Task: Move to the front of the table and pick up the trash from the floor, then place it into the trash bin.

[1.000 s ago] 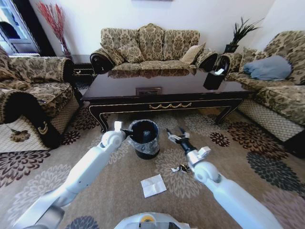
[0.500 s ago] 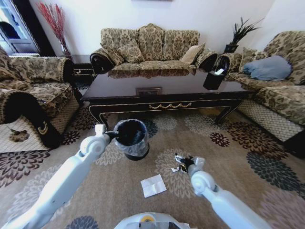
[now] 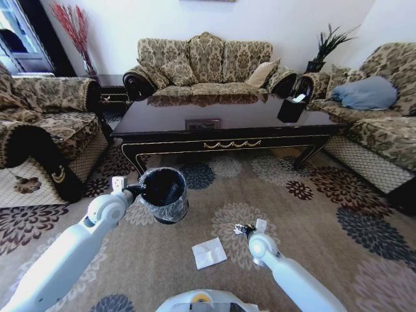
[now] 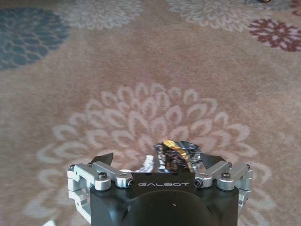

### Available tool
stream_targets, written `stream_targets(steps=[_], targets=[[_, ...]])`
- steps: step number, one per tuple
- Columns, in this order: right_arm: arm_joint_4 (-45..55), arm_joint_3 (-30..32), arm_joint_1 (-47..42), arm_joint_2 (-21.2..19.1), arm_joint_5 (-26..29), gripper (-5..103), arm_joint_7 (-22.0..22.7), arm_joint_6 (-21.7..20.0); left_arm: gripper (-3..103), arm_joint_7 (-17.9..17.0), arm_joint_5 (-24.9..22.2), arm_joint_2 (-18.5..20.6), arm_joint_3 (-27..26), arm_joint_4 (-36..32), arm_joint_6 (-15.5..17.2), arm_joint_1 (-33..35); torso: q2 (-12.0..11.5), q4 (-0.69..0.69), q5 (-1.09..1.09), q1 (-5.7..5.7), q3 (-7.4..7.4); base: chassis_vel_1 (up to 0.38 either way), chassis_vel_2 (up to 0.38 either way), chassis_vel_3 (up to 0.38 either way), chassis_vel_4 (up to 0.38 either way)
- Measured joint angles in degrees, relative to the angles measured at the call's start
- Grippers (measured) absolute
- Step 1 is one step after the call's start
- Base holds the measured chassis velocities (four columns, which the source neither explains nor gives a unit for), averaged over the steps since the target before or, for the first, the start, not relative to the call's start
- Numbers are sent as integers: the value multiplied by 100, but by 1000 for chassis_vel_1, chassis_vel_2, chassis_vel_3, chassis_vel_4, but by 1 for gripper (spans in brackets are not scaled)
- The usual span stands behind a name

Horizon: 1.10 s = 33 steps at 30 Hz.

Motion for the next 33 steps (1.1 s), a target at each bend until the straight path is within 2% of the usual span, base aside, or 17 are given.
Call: stream_targets(steps=[7,21,23,25,28,31,32,33], targets=[[-733,-116,269,230,-461,100,-194,36,3,-6,45,70,-255,-82,-4,369,0,2,0,0,1,0,0,0,0],[-1738,-414,765,612,-820,100,-423,62,3,-27,70,79,-331,-110,-5,509,0,1,0,0,1,0,0,0,0],[-1872,-424,827,689,-895,103,-453,72,3,-37,70,101,-392,-133,-5,568,0,1,0,0,0,0,0,0,0],[-1967,-405,857,767,-950,98,-463,88,3,-37,70,108,-433,-151,-5,623,0,2,0,0,1,0,0,0,0],[-2041,-394,871,809,-1001,96,-464,91,3,-37,73,108,-457,-161,-5,664,0,2,0,0,1,0,0,0,0],[-2095,-399,874,811,-1086,83,-460,77,3,-37,80,104,-461,-169,-5,677,0,1,0,0,1,0,0,0,0],[-2095,-399,874,811,-1086,83,-460,77,3,-37,80,104,-461,-169,-5,677,0,1,0,0,1,0,0,0,0],[-2102,-399,874,811,-1093,78,-457,73,3,-37,81,103,-460,-169,-5,675,0,1,0,0,1,0,0,0,0]])
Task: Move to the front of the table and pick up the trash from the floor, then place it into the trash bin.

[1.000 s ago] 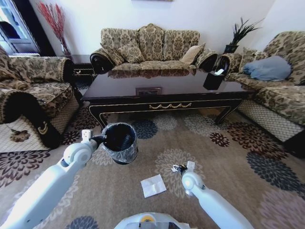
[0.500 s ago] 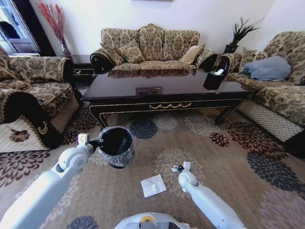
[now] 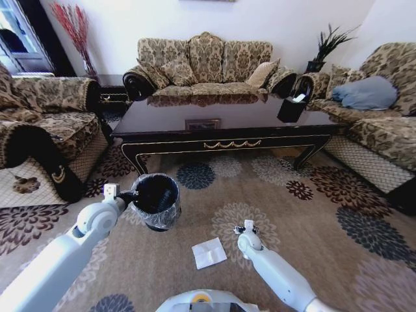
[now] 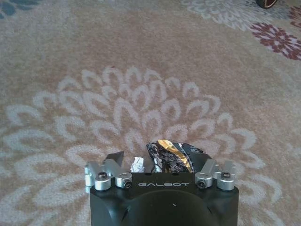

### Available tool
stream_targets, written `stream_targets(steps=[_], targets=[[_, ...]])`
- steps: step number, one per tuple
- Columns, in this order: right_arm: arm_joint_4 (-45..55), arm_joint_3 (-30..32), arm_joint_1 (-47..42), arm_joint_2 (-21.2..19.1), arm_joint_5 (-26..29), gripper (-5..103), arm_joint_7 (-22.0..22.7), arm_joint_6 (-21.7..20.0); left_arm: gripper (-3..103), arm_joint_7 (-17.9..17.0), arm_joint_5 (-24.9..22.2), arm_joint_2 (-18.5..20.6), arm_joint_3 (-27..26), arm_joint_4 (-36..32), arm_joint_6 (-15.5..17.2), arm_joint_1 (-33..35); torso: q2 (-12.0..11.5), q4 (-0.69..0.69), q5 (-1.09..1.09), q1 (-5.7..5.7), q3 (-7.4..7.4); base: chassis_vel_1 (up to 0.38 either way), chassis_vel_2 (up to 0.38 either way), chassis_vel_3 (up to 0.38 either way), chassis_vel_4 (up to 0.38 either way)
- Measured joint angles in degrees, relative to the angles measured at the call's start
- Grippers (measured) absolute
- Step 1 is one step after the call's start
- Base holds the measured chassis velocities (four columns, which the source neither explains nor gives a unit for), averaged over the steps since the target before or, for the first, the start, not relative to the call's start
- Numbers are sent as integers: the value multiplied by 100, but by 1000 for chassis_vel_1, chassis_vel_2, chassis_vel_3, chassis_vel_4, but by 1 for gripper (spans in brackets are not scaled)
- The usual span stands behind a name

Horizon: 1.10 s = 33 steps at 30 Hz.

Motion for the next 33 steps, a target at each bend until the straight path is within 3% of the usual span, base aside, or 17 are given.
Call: stream_targets(steps=[4,6,7,8,9,14,17,19,25,30,31,32,33], targets=[[-91,24,4,-9,-61,62,23,-41,3,0,20,-24,57,2,3,-21,0,0,0,0,0,0,0,0,0],[-95,24,2,-16,-67,62,23,-45,3,0,22,-30,67,4,4,-25,0,0,0,0,0,0,0,0,0],[-103,26,-19,-42,-100,51,22,-59,3,0,33,-43,91,11,5,-33,0,0,0,0,0,0,0,0,0],[-106,26,-34,-50,-113,51,19,-62,3,0,37,-49,102,13,6,-37,0,0,0,0,0,0,0,0,0],[-116,23,-55,-54,-141,40,12,-66,3,0,42,-56,121,15,8,-42,0,0,0,0,0,0,0,0,0],[-145,6,-88,-39,-201,29,-6,-68,3,0,57,-69,148,24,12,-46,0,0,0,0,0,0,0,0,0],[-143,-25,-99,-22,-231,13,-25,-69,3,0,64,-76,164,37,19,-45,0,0,0,0,0,0,0,0,0],[-139,-30,-97,-19,-232,13,-27,-69,3,0,67,-76,165,39,20,-45,0,0,0,0,0,0,0,0,0],[-123,-79,-47,-48,-246,40,-44,-52,3,1,72,-66,165,48,25,-44,0,0,0,0,0,0,0,0,0],[-123,-83,-31,-65,-272,51,-100,-21,3,2,71,-64,165,53,27,-47,0,0,0,0,0,0,0,0,0],[-125,-88,-28,-66,-283,57,-111,-19,3,2,71,-64,165,56,27,-49,0,0,0,0,0,0,0,0,0],[-200,-113,-15,-55,-405,73,-137,-21,3,3,72,-63,170,62,27,-57,0,0,0,0,0,0,0,0,0],[-238,-114,-12,-44,-459,73,-144,-24,3,3,72,-63,173,62,27,-58,0,0,0,0,0,0,0,0,0]])
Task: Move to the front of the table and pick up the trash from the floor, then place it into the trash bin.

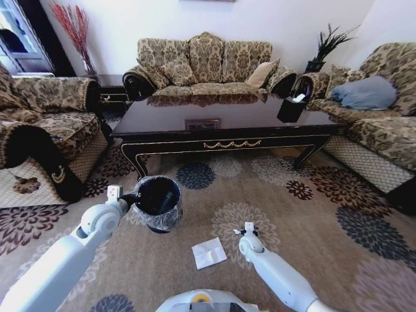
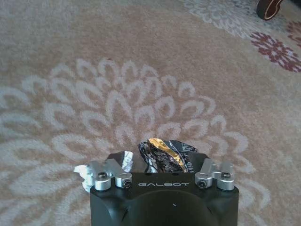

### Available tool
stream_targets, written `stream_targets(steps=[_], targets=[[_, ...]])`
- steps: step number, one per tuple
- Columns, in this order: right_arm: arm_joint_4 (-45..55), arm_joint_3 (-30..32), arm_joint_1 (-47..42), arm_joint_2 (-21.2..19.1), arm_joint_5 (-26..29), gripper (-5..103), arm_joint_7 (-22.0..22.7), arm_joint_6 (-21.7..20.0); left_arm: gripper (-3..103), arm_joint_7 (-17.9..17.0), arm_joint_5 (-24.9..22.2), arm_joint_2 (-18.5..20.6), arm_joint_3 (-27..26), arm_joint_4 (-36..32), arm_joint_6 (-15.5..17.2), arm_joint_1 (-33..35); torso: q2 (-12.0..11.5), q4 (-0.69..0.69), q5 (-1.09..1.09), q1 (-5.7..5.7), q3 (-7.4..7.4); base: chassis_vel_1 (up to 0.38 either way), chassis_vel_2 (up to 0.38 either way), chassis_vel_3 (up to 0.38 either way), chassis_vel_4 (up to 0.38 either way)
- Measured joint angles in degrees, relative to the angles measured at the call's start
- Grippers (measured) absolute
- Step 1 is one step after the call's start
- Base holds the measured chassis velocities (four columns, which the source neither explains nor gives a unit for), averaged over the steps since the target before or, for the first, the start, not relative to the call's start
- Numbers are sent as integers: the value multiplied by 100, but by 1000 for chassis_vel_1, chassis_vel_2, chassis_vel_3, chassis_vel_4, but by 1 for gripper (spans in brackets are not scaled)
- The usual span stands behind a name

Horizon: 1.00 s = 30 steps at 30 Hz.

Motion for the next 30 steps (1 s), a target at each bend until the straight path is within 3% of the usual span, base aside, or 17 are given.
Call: stream_targets(steps=[5,7,8,12,14,20,22,23,30], targets=[[-252,11,27,81,-224,94,-27,-41,3,0,0,2,0,0,0,11,0,0,0,0,0,0,0,0,0],[-300,17,31,89,-262,94,-48,-43,3,1,0,2,-4,0,0,18,0,0,0,0,0,0,0,0,0],[-346,27,36,93,-294,101,-71,-43,3,2,0,2,-8,0,0,24,0,0,0,0,0,0,0,0,0],[-457,81,63,120,-332,83,-112,-34,3,2,3,2,-13,0,0,29,-1,0,0,0,0,0,0,0,0],[-471,92,70,121,-334,83,-114,-31,3,3,3,1,-13,0,0,29,-1,0,0,0,0,0,0,0,0],[-517,112,75,106,-392,55,-138,-18,3,3,4,0,-9,0,0,25,-1,0,0,0,0,0,0,0,0],[-526,115,73,106,-405,55,-145,-16,3,3,4,-1,-8,0,1,24,-1,0,0,0,0,0,0,0,0],[-541,119,66,107,-422,44,-153,-14,3,3,4,-1,-8,0,0,23,-1,0,0,0,0,0,0,0,0],[-533,135,22,93,-468,23,-164,-8,3,3,4,4,-20,-23,0,55,-2,0,0,0,0,0,0,0,0]])
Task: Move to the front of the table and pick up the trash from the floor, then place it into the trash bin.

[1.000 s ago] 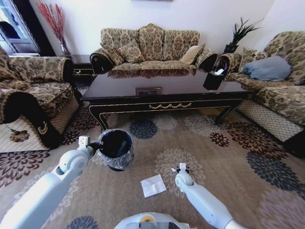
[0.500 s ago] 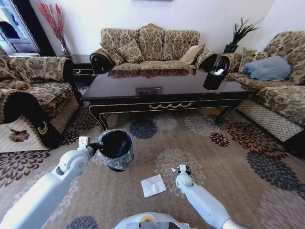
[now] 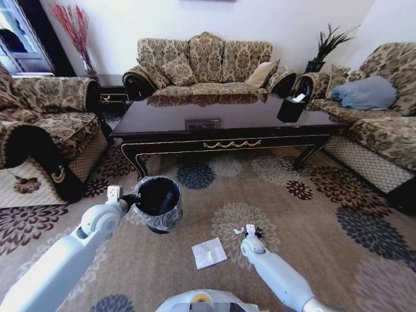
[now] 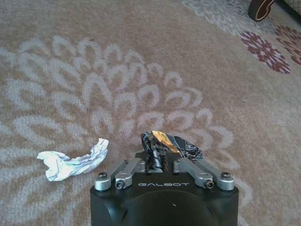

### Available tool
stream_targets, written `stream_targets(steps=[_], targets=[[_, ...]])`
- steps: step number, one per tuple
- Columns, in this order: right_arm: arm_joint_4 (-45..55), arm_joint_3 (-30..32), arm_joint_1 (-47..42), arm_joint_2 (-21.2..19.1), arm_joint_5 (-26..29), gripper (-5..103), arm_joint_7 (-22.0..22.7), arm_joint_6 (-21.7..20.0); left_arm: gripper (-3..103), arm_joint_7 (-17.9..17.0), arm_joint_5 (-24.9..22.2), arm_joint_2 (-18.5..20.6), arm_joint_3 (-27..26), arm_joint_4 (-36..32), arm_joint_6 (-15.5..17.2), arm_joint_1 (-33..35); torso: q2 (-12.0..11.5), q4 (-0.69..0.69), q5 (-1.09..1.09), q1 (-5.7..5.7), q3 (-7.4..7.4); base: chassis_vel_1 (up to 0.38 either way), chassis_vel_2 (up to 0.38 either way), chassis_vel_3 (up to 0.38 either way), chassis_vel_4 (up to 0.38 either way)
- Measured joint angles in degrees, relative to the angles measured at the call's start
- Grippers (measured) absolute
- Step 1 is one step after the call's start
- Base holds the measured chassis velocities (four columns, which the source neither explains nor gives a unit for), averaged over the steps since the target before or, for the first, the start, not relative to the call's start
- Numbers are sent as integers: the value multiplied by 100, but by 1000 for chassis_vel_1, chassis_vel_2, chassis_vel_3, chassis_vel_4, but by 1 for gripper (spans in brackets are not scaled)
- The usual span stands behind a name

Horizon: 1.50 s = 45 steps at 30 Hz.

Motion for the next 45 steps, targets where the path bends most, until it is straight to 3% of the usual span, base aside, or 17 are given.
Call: stream_targets(steps=[1,2,7,18,20,22,25,27,31,33,34,38,45], targets=[[10,2,-5,-6,-2,23,0,0,3,0,0,2,-4,-3,0,5,0,0,0,0,0,0,0,0,0],[58,30,-27,-21,-10,13,0,2,3,-1,1,2,-17,-15,0,15,0,0,0,0,0,0,0,0,0],[285,149,-132,-122,-12,1,-35,19,3,-1,9,-18,-42,-44,0,62,1,0,1,0,0,0,0,0,0],[863,383,-401,-481,-85,0,-129,103,3,0,51,-80,-73,-125,0,148,0,0,1,0,0,0,0,0,0],[1194,451,-532,-639,-289,0,-419,467,3,-5,47,-100,-104,-188,-1,214,1,0,1,0,0,0,0,0,0],[1255,457,-560,-682,-333,0,-507,566,3,-6,45,-103,-111,-203,-1,232,1,0,1,0,0,0,0,0,0],[1904,515,-794,-1079,-836,0,-1338,1493,3,-3,34,-108,-212,-350,-1,445,2,-1,0,0,0,0,0,0,0],[2105,548,-813,-1149,-922,0,-1470,1661,3,3,34,-102,-228,-378,1,487,2,0,0,0,0,0,0,0,0],[2617,625,-747,-1189,-791,0,-1844,2113,3,9,35,-98,-202,-416,19,490,2,1,0,0,0,0,0,0,0],[2844,661,-626,-1153,-714,0,-2280,2619,3,8,30,-102,-94,-421,31,413,2,2,0,0,-1,0,0,0,0],[2844,661,-626,-1153,-714,0,-2280,2619,3,8,30,-102,-94,-421,31,413,2,2,0,0,-1,0,0,0,0],[3144,539,-434,-1251,-525,0,-2982,3314,3,20,12,-72,148,-310,41,197,2,0,0,0,0,0,0,0,0],[3277,55,12,-1454,-253,0,-3675,3824,3,71,-223,-61,615,119,67,-383,2,1,-1,0,0,0,0,0,0]])
